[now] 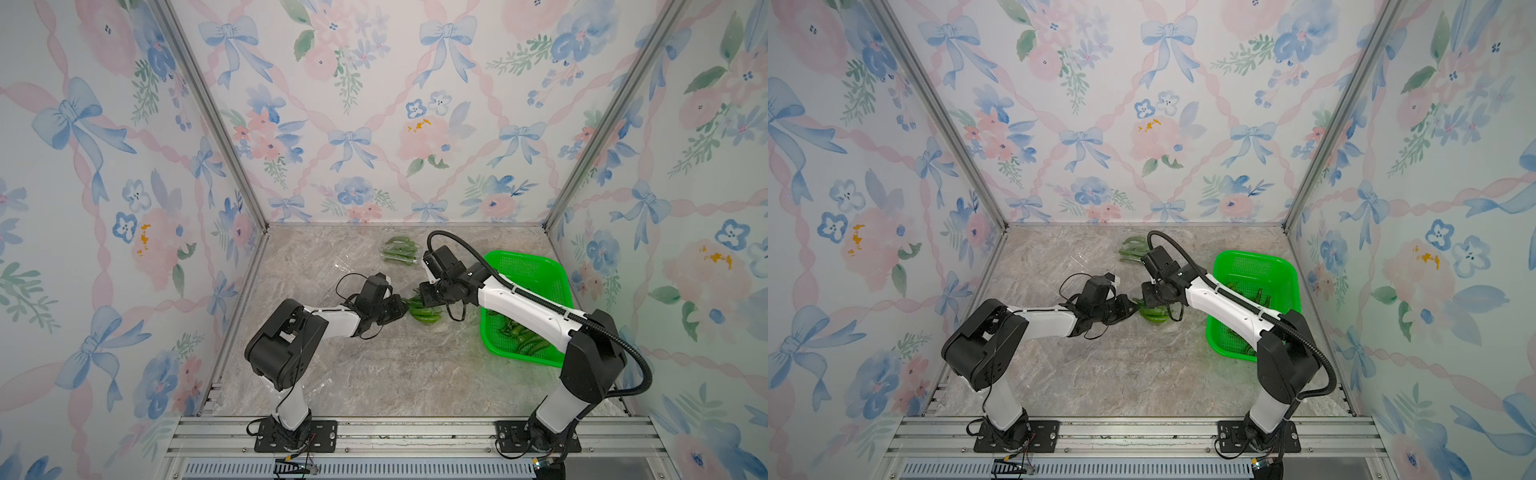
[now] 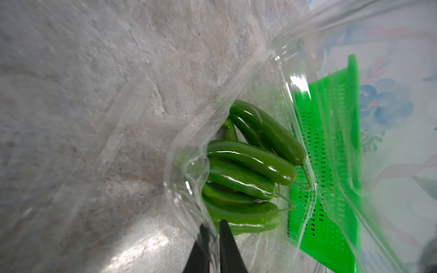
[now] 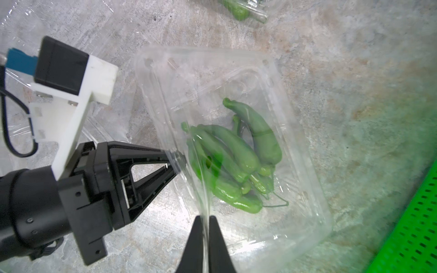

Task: Take small green peppers out of containers
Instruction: Open the packing box at the center of the board.

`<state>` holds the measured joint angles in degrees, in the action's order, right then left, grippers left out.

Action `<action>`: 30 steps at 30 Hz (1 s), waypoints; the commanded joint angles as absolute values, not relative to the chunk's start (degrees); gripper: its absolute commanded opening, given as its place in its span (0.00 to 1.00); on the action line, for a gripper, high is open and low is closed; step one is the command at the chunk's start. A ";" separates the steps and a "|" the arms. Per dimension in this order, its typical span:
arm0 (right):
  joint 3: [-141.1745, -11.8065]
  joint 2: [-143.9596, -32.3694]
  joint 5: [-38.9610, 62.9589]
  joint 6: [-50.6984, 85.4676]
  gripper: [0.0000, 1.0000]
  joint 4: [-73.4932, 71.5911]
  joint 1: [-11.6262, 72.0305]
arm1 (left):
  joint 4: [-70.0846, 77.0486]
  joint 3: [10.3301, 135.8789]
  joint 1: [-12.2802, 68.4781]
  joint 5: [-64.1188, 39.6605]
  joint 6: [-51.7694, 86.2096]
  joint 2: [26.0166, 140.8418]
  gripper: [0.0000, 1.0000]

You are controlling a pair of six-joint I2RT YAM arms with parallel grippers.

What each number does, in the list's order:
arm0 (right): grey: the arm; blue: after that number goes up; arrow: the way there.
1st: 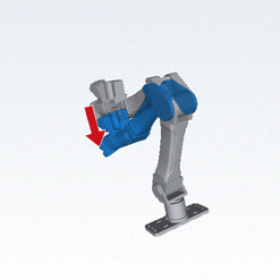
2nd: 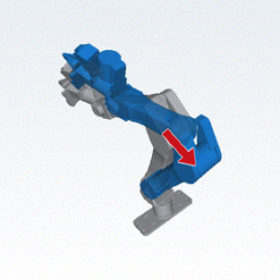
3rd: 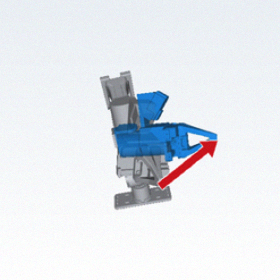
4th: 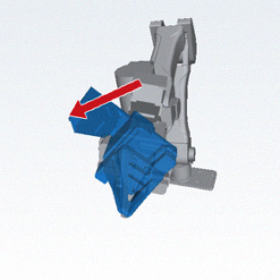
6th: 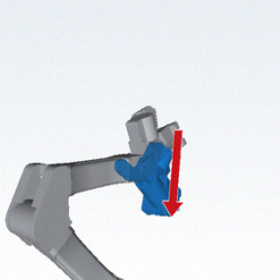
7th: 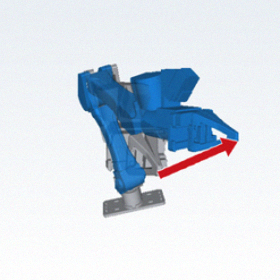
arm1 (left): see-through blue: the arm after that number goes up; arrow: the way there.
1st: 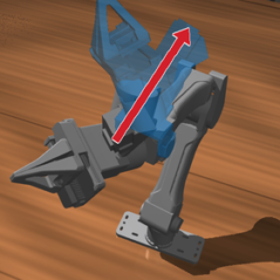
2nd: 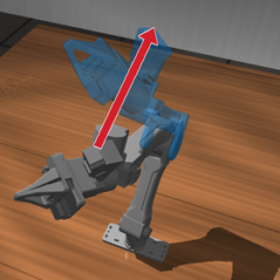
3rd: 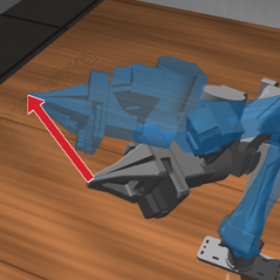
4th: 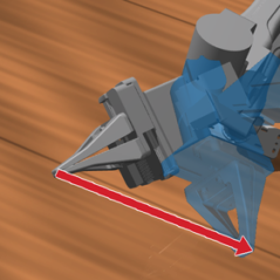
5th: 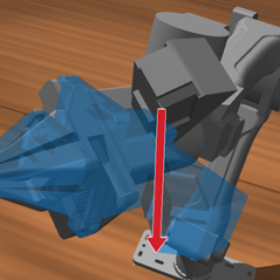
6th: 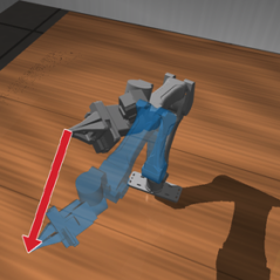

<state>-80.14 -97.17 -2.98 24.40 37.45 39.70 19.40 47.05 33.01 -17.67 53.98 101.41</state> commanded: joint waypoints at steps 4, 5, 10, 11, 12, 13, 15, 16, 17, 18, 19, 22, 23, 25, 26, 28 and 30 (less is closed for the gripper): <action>-81.47 -95.18 0.23 24.86 0.36 37.40 36.12 | 15.04 46.43 32.80 -18.28 52.13 99.52 0.21; -81.24 -93.57 0.18 24.72 0.41 37.21 35.68 | 14.78 46.32 32.62 -18.35 51.95 99.33 0.21; -80.86 -92.05 0.82 23.99 0.57 37.18 32.23 | 14.50 46.57 32.39 -18.54 51.88 99.18 0.24; -80.89 -91.78 1.54 23.59 0.58 37.03 31.27 | 14.45 46.71 32.35 -18.55 51.86 98.99 0.26; -80.82 -91.38 2.09 23.26 0.58 36.63 30.25 | 14.34 46.76 32.34 -18.37 51.86 98.72 0.29; -80.65 -91.01 2.79 23.05 0.60 36.18 29.44 | 14.09 46.84 32.38 -18.37 51.90 98.54 0.30; -80.33 -89.93 4.07 22.85 0.62 34.60 27.39 | 13.81 46.93 32.26 -18.22 51.86 98.04 0.33; -80.08 -89.53 4.61 22.62 0.63 33.94 26.54 | 13.72 46.93 32.26 -18.13 51.88 97.94 0.34; -79.84 -89.02 5.30 22.28 0.64 33.09 25.64 | 13.56 46.93 32.26 -18.11 51.86 97.87 0.35; -79.72 -88.71 5.33 22.02 0.65 32.59 24.77 | 13.44 46.93 32.17 -18.02 51.86 97.82 0.35; -79.64 -88.60 4.75 21.97 0.65 32.45 24.07 | 13.36 47.01 32.10 -18.15 51.86 97.75 0.34; -79.60 -88.39 1.60 21.02 0.66 33.37 21.63 | 13.11 47.03 31.87 -18.28 51.81 97.64 0.34; -79.17 -88.14 0.67 20.47 0.66 33.34 20.90 | 13.05 46.96 31.82 -18.28 51.85 97.26 0.34; -78.54 -87.74 1.78 19.77 0.65 33.39 19.50 | 12.77 46.85 31.72 -17.94 51.94 96.55 0.37; -78.40 -87.50 1.55 19.12 0.65 33.65 19.42 | 12.66 46.76 31.56 -17.93 51.94 96.20 0.37; -78.20 -86.87 0.45 17.23 0.65 34.10 19.68 | 12.32 46.69 31.38 -18.01 51.87 95.62 0.38; -77.67 -86.04 0.12 16.29 0.65 34.27 19.78 | 12.13 46.52 31.40 -17.90 51.76 95.20 0.38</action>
<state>-78.85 -88.36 1.41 19.25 33.50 19.57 13.34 47.05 31.83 -17.87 52.95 97.27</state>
